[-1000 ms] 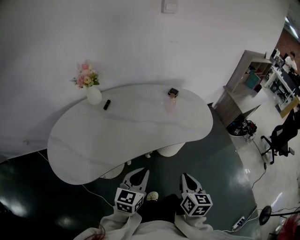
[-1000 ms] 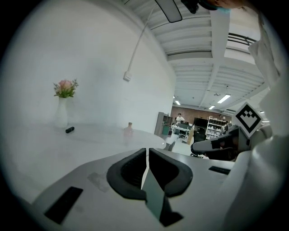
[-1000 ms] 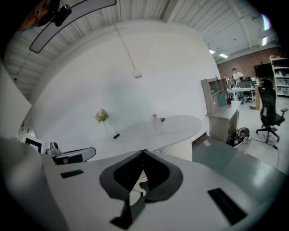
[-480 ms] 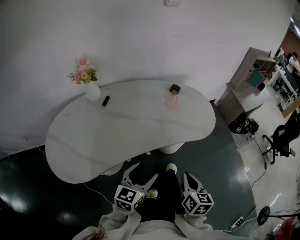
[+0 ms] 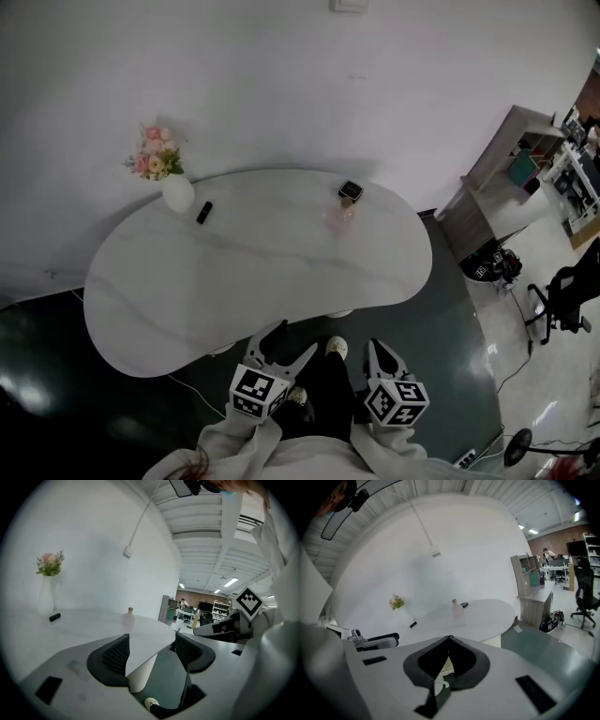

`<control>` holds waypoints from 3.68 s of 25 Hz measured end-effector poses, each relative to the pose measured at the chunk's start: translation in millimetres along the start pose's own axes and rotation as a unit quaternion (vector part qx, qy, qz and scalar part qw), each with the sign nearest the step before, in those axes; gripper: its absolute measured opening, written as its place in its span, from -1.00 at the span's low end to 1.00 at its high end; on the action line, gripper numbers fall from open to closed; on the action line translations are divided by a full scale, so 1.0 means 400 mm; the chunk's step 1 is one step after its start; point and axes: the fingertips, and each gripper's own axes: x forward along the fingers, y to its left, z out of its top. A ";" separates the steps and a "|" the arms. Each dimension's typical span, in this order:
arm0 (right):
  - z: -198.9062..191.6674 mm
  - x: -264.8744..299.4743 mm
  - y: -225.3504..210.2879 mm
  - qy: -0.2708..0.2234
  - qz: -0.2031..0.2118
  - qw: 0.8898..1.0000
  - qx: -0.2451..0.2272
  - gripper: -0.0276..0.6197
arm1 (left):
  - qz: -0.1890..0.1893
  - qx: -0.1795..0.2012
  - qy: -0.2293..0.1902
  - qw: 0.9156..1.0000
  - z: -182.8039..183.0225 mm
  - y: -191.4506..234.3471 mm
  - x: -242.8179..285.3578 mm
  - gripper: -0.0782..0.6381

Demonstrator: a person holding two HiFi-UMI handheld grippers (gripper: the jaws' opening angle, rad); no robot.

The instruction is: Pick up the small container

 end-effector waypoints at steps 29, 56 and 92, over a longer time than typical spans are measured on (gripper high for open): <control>0.292 0.317 -0.267 0.026 0.063 0.997 -0.031 -0.76 | 0.077 -0.024 -0.014 0.997 0.143 0.117 0.490 0.07; 0.289 0.499 -0.370 0.086 0.060 0.994 -0.014 -0.76 | 0.110 0.028 0.006 0.994 0.177 0.300 0.781 0.07; 0.289 0.506 -0.418 0.069 0.009 0.998 -0.001 -0.76 | 0.122 0.059 0.010 0.991 0.179 0.338 0.839 -0.40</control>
